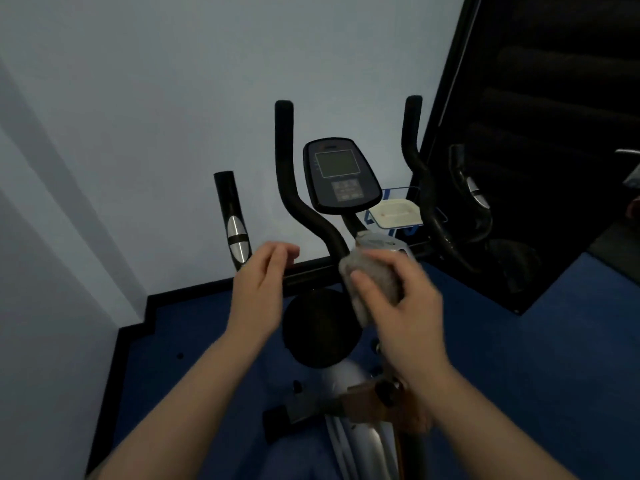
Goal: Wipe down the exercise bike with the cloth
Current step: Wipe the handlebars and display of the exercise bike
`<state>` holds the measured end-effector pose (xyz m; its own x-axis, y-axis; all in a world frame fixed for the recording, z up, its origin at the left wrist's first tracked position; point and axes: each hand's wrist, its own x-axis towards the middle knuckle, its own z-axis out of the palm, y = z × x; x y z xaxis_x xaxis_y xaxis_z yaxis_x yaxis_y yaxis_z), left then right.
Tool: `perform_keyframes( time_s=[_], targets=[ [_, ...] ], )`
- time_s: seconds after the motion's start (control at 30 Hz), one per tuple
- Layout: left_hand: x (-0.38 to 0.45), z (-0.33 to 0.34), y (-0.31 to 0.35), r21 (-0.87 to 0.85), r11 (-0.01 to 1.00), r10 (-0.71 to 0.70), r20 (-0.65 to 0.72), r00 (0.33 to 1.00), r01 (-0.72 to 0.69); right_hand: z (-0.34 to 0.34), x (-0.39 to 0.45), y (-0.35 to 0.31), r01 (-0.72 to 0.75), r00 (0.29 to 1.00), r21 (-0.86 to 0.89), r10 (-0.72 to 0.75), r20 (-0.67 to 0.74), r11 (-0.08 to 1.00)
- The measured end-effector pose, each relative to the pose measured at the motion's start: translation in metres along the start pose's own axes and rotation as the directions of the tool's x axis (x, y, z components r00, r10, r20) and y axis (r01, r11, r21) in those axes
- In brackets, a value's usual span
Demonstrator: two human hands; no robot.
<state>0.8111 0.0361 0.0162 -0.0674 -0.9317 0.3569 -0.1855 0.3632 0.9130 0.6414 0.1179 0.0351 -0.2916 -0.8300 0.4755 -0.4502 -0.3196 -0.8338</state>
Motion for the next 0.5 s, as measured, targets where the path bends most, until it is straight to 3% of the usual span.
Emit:
perform_keyframes(
  time_s=[0.07, 0.17, 0.2, 0.27, 0.3, 0.37, 0.5],
  targets=[
    [0.02, -0.001, -0.003, 0.105, 0.994, -0.011, 0.102, 0.995, 0.0, -0.005, 0.024, 0.011, -0.033, 0.998, -0.018, 0.032, -0.062, 0.999],
    [0.04, 0.004, -0.016, 0.343, 0.939, -0.076, 0.219, 0.973, -0.004, 0.003, 0.041, 0.039, -0.149, 0.989, -0.09, 0.15, 0.011, 0.985],
    [0.042, 0.005, -0.022, 0.507, 0.86, -0.083, 0.255, 0.963, -0.06, 0.009, 0.04, 0.048, -0.18, 0.981, -0.104, 0.186, 0.048, 0.978],
    [0.042, 0.009, -0.034, 0.773, 0.572, 0.037, 0.31, 0.95, -0.275, 0.02, 0.03, 0.062, -0.232, 0.968, -0.019, 0.233, 0.09, 0.973],
    [0.039, 0.011, -0.036, 0.812, 0.458, 0.122, 0.347, 0.93, -0.363, 0.023, 0.021, 0.069, -0.218, 0.972, 0.015, 0.216, 0.092, 0.976],
    [0.037, 0.012, -0.036, 0.814, 0.346, 0.213, 0.416, 0.884, -0.466, 0.02, 0.006, 0.077, -0.14, 0.985, 0.045, 0.135, 0.105, 0.989],
    [0.044, 0.009, -0.039, 0.811, 0.315, 0.272, 0.419, 0.866, -0.492, 0.018, 0.023, 0.076, -0.121, 0.977, 0.035, 0.113, 0.181, 0.992]
  ],
)
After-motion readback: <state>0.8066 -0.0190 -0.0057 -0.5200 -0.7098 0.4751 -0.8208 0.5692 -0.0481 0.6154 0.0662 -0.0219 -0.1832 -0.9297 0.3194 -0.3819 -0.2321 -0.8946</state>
